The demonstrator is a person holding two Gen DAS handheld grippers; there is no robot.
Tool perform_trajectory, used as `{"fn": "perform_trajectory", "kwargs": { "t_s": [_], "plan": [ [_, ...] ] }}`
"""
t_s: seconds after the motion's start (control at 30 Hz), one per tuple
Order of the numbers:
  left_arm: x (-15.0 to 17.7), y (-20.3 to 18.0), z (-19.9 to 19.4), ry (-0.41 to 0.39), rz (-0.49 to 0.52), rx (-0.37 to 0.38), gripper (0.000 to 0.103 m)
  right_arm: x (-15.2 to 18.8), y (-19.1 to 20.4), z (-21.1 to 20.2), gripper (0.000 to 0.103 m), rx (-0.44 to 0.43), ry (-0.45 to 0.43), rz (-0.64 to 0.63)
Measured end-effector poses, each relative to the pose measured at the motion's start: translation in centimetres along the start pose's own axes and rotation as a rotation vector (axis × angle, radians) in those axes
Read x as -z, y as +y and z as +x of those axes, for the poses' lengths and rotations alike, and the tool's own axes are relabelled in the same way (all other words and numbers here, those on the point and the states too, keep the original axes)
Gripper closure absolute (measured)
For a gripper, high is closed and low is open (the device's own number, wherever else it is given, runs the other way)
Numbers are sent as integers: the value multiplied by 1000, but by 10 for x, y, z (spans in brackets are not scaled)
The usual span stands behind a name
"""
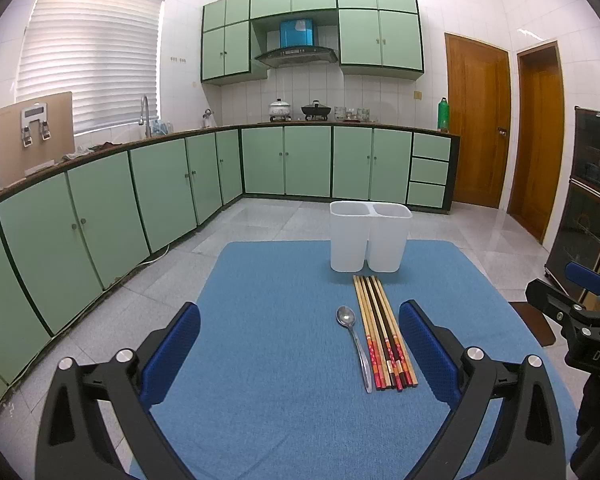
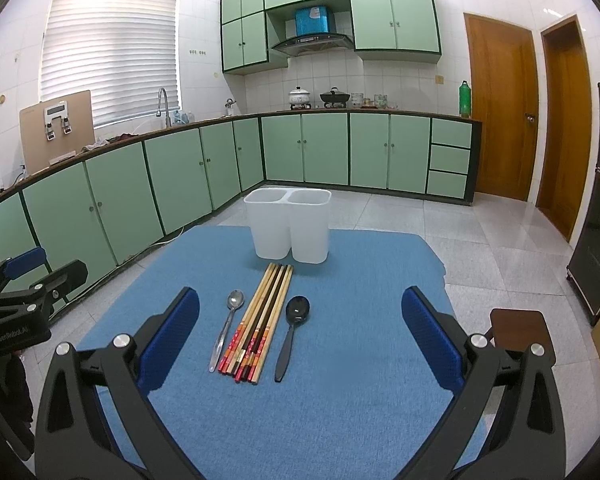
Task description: Organize utensils
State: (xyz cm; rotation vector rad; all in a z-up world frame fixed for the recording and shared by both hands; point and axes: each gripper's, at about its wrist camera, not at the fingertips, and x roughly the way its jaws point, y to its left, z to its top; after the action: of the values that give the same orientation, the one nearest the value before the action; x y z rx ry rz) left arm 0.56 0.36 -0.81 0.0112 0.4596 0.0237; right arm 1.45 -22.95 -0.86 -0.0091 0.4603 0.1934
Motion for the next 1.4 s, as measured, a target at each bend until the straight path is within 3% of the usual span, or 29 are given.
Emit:
{"fn": "perform_trajectory", "kwargs": {
  "t_s": [0.77, 1.2, 1.4],
  "plan": [
    [-4, -5, 25, 44, 4, 1, 6, 0, -6, 23, 5, 10, 41, 4],
    [2, -1, 97, 157, 10, -14, 6, 0, -15, 89, 5, 20, 128, 1],
    [13, 1, 143, 259, 16, -17, 6, 10, -18, 140, 5, 16, 248, 3]
  ]
}}
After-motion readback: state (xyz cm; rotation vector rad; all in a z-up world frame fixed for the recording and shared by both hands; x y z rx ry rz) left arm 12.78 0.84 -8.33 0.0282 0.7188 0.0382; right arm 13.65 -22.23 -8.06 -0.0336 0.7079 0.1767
